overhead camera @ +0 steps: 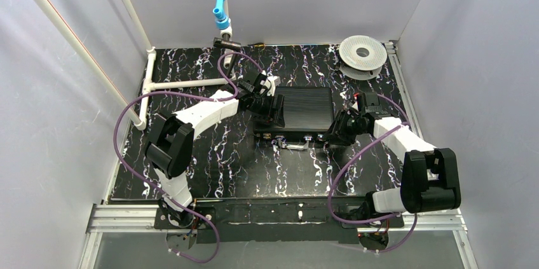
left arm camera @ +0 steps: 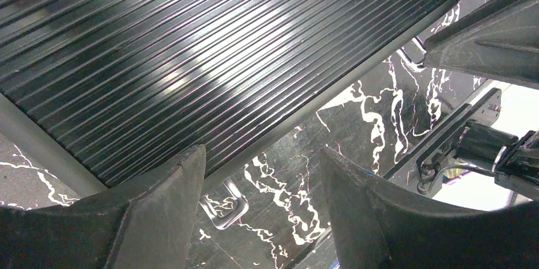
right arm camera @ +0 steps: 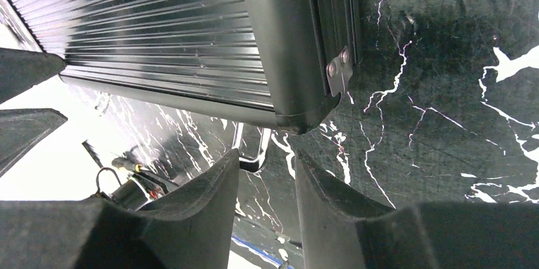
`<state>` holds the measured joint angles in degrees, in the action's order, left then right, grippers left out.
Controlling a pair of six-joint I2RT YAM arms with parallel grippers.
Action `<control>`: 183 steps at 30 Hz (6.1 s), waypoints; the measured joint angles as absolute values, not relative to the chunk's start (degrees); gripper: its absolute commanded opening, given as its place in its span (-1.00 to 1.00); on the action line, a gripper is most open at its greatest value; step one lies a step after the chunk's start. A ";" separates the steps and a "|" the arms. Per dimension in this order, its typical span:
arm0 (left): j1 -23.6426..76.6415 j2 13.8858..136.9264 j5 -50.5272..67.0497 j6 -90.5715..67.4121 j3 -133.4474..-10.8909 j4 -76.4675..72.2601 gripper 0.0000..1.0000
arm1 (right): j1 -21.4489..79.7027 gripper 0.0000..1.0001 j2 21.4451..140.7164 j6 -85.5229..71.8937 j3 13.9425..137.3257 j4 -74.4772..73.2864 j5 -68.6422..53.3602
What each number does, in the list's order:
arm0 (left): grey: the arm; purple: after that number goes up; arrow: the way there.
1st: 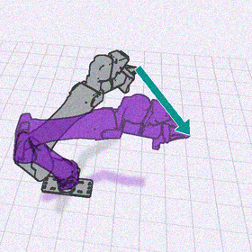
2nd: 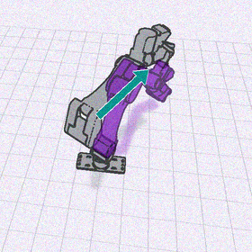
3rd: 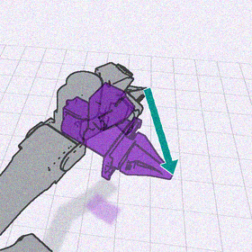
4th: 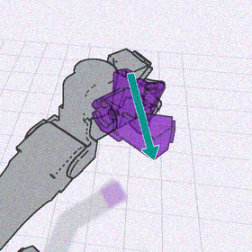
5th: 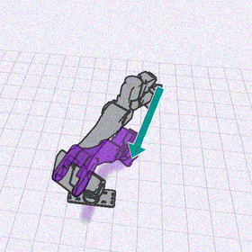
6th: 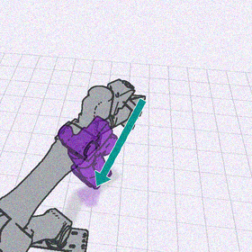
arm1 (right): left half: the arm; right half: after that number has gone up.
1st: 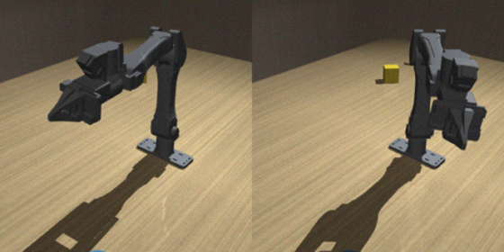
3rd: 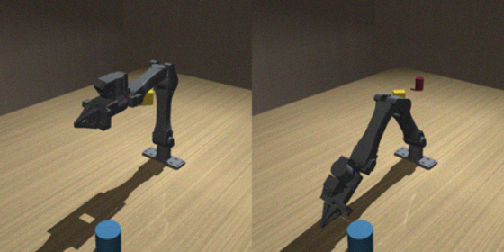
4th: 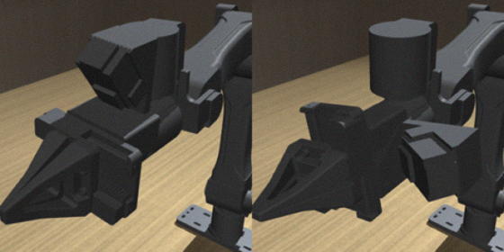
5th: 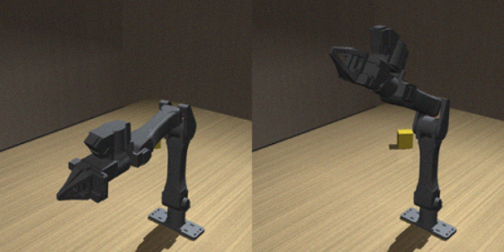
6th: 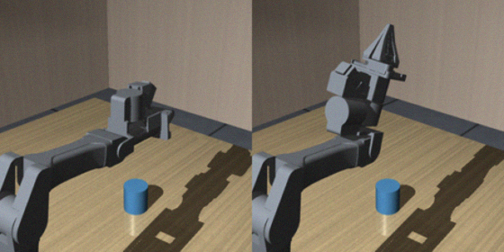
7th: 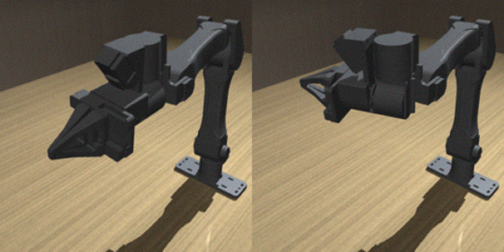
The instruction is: Pack up texas hold em set
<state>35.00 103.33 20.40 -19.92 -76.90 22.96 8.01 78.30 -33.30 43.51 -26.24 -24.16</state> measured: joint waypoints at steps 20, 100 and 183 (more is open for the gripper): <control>35.00 103.59 20.40 -19.88 -77.38 23.46 0.35 | 10.59 -0.27 82.98 -33.04 41.47 -19.97 -21.34; 35.00 103.59 20.51 -19.51 -77.76 23.81 0.46 | 30.06 -0.97 80.64 -35.68 58.24 -40.42 13.72; 34.98 103.57 19.53 -19.07 -78.04 24.23 0.47 | 31.86 -0.62 58.52 -43.24 39.16 -21.50 20.56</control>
